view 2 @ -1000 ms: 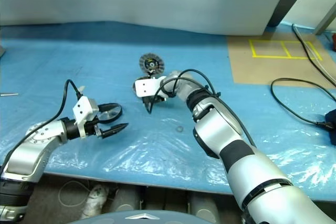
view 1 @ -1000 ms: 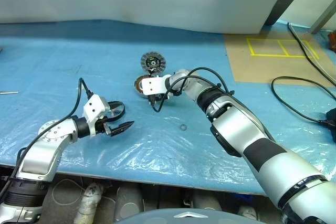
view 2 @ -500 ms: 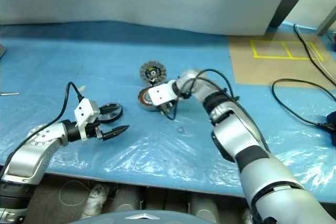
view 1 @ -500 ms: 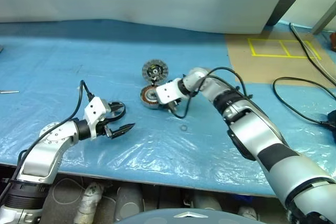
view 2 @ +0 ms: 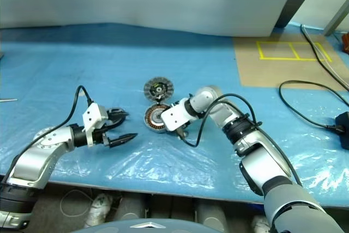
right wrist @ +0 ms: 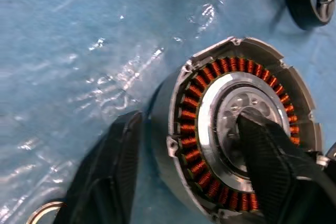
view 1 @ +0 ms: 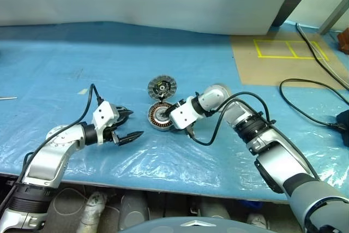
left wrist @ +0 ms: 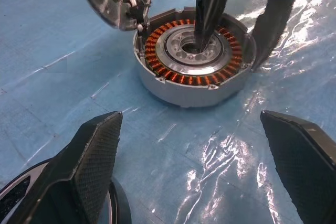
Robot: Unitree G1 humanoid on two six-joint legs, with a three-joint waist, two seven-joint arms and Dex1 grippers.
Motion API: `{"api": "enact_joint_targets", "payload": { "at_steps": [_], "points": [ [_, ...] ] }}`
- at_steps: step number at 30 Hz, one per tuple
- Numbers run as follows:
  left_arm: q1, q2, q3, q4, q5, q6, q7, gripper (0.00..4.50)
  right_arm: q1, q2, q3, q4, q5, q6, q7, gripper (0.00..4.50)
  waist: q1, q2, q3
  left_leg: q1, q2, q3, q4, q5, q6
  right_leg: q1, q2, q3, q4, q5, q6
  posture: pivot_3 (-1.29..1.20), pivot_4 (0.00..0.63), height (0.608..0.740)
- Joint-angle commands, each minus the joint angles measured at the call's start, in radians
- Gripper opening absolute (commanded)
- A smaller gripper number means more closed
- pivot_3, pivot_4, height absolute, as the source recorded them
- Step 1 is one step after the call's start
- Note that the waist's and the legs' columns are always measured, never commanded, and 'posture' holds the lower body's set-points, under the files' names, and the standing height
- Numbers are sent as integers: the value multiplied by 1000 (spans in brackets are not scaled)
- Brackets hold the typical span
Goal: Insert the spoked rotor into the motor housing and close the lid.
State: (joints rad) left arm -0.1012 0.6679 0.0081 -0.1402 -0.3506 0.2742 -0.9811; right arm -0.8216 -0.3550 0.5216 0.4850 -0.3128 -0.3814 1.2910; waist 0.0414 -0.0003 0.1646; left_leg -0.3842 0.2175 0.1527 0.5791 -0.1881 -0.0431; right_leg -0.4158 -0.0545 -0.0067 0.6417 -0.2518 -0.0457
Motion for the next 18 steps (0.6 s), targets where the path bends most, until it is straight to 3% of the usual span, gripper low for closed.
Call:
{"api": "enact_joint_targets", "payload": {
  "at_steps": [1, 10, 14, 18],
  "points": [
    [-15, 6, 2, -12, -6, -6, -13, 4437, 18, 2, -11, -71, 46, 96, 20, 3326, 0, 0, 0, 0, 0, 0, 0, 0, 0, 0, 0, 0, 0, 0, 0, 0, 150, 740],
    [14, 14, -11, -69, -35, 34, -44, 4437, 66, -89, -154, -413, 258, 450, 67, 3326, 4, 0, 0, -1, 0, 0, -1, 2, -3, -1, 0, 0, -1, 0, 0, 0, 150, 740],
    [38, 8, -16, -114, -45, 56, -38, 4437, 171, -130, -249, -618, 354, 660, 2, 3326, 8, 0, 0, 0, 0, 0, -2, 2, -4, 0, 0, 0, -1, 0, 0, 0, 150, 740],
    [71, 13, -26, -160, -53, 88, -39, 4437, 408, -150, -327, -754, 358, 760, -162, 3326, 16, 0, 0, 3, 0, 0, -4, 2, -4, 4, 0, 0, -4, 0, 1, 0, 150, 740]
  ]
}}
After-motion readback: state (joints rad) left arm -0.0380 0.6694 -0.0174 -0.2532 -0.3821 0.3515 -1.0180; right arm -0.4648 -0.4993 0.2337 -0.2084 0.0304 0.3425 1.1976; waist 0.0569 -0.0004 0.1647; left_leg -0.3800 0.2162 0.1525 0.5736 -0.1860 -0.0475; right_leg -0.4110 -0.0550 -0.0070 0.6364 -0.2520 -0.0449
